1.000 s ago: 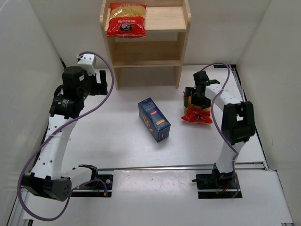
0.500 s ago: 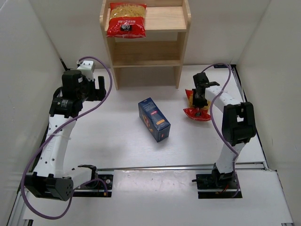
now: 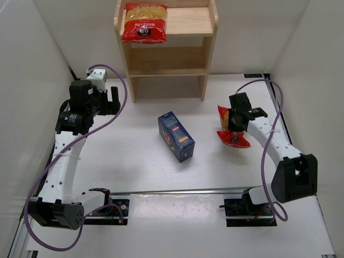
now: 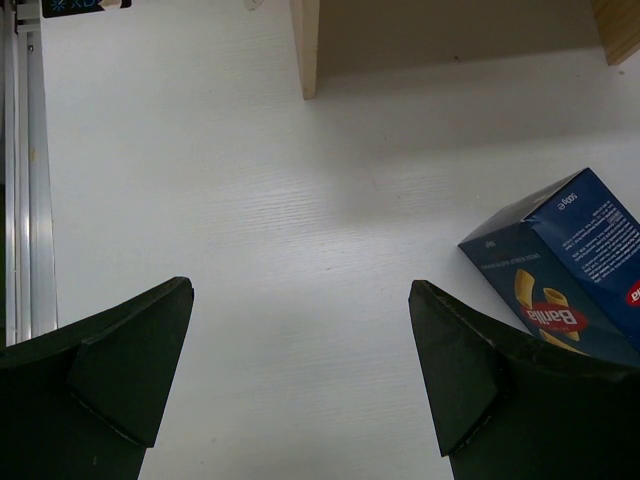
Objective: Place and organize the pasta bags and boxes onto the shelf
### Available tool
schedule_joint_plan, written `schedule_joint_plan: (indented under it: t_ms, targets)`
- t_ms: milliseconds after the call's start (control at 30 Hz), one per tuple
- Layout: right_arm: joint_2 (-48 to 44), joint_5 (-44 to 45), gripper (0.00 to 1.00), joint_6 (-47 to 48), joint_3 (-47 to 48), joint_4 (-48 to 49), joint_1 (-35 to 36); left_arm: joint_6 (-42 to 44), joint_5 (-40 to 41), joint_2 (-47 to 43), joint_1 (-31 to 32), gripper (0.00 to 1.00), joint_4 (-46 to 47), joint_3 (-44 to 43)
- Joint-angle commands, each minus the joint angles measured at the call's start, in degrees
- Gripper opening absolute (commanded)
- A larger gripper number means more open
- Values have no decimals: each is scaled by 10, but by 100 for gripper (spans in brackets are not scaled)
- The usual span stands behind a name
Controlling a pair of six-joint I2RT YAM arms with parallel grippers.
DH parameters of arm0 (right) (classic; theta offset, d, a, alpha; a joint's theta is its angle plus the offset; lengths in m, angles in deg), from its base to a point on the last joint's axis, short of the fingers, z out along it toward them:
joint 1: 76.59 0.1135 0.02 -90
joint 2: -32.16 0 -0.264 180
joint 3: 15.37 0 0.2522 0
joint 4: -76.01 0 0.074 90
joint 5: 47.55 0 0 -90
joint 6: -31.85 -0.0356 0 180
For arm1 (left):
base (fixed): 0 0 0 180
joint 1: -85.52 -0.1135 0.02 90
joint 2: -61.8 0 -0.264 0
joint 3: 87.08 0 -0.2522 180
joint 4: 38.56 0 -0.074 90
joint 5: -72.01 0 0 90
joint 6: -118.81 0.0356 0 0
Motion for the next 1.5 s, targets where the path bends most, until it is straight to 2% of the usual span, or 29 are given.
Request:
schedule_joint_plan:
  t_ms: [0,133,233,267,367,567,667,700,800,833,900,1000,1100,1400,1433,1467]
  targets:
    - [-52,61,0,5,71,16,20,0,-4,-15,-3,100,-1,-19]
    - [-85,110,0,38,162,-7,52,0,2,-15,-3,100,-1,-14]
    - [-93,136,0,68,262,-7,69,0,2,-15,-3,100,-1,-14]
    - [-86,143,0,78,322,-7,75,0,2,-15,-3,100,-1,-14]
    - [-64,150,0,113,432,43,91,0,2,-9,-3,100,-1,-8]
    - [11,23,0,137,573,217,96,0,7,-3,-3,100,4,-3]
    - [81,-22,0,121,657,309,96,0,7,2,-3,100,9,-3]
    - [119,-27,0,121,684,380,96,0,7,2,-3,100,9,3]
    - [208,-48,0,106,745,487,101,0,7,2,-3,100,9,14]
    - [232,-64,0,105,761,554,101,0,7,2,-3,100,9,14]
    - [300,-75,0,74,812,608,101,0,13,2,-3,100,9,27]
    - [358,-75,0,51,825,675,101,0,18,2,-3,100,9,32]
    - [372,-69,0,60,819,676,101,0,18,-4,-3,100,9,45]
    - [392,-35,0,85,785,595,101,0,18,-4,-3,100,9,45]
    - [398,-25,14,85,785,589,101,0,18,-4,-3,100,9,45]
    - [406,-17,20,80,780,589,101,0,18,-4,-3,100,9,40]
